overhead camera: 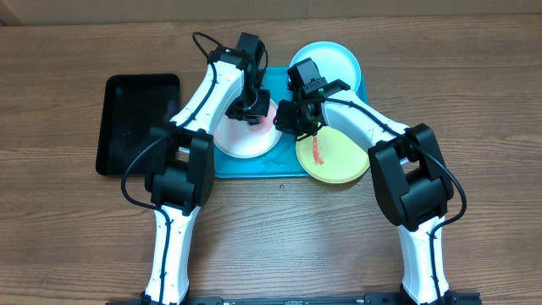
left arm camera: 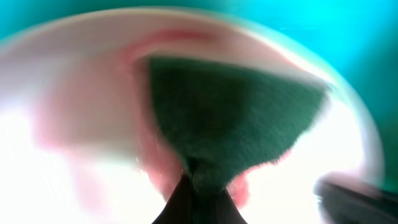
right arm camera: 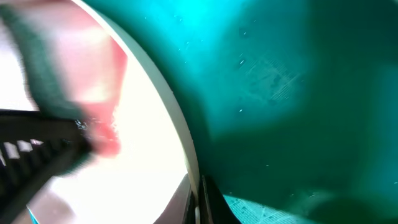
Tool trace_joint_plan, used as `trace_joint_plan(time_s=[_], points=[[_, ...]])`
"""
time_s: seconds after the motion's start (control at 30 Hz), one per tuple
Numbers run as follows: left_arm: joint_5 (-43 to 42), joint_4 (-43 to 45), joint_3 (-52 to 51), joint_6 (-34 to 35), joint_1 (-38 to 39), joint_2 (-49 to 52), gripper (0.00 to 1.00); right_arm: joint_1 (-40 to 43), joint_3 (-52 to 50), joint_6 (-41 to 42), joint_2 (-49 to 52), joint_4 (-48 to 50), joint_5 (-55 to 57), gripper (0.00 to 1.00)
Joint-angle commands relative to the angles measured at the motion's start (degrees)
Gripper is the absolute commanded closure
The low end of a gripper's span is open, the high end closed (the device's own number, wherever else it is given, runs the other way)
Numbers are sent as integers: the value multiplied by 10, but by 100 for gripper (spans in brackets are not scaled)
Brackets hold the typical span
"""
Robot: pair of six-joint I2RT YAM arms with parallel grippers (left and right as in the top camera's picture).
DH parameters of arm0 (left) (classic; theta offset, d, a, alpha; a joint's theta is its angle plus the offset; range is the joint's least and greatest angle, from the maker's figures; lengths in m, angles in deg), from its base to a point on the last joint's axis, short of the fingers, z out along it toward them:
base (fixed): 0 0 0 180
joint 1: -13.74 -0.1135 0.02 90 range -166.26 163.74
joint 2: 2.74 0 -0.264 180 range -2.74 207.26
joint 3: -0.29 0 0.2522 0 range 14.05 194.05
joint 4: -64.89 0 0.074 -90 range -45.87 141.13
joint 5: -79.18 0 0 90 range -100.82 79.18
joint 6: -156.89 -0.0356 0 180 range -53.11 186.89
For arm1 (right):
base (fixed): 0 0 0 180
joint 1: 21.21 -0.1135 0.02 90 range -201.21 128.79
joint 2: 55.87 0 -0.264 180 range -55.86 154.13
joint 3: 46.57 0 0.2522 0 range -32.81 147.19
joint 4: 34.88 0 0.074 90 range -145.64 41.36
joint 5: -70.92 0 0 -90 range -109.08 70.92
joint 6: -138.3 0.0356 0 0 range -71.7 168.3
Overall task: Clean dirty plates on tray and stack at the side
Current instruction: 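Scrub the white plate's red smear with the sponge in the left gripper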
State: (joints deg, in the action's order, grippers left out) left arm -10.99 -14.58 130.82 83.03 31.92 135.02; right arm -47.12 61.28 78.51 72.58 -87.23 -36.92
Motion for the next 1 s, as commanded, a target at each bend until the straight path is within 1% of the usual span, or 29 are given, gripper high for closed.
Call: trace_joint_plan(time_s=[0.0,0.07,0.13,0.2,0.27,0.33,0.4,0.43,0.5,0.53,0.63,0.7,0.77,0.83,0.9,0.97], points=[[249,-54,-6,151,-10,12,96,1,4,0,5,-5,-2,96],[253,-97,-6,169,-9,12,96,1,4,0,5,-5,-3,96],[230,-139,-6,168,-7,12,96,1,4,0,5,-5,-3,96],[191,-177,-6,151,-2,12,96,1,4,0,5,-5,-3,96],[138,-198,-6,111,2,12,96,1,4,0,5,-3,-3,96],[65,-202,-6,43,6,12,96,1,4,0,5,-3,-3,96],[-32,-195,-6,-39,11,12,96,1,4,0,5,-3,-3,96],[-94,-188,-6,-87,14,12,96,1,4,0,5,-3,-3,96],[-167,-167,-6,-132,16,12,96,1,4,0,5,-3,-3,96],[-183,-152,-6,-136,17,12,96,1,4,0,5,-3,-3,96],[-185,-99,-6,-109,17,12,96,1,4,0,5,-5,-3,96],[-170,-63,-6,-75,14,12,96,1,4,0,5,-7,-3,96],[-125,-35,-6,-27,9,12,96,1,4,0,5,-8,-3,96],[-58,-20,-3,25,1,12,96,1,4,0,5,-9,-3,96],[-3,-30,9,45,-7,12,96,1,4,0,5,-11,-3,96],[39,-63,42,49,-15,12,96,1,4,0,5,-14,-3,96]])
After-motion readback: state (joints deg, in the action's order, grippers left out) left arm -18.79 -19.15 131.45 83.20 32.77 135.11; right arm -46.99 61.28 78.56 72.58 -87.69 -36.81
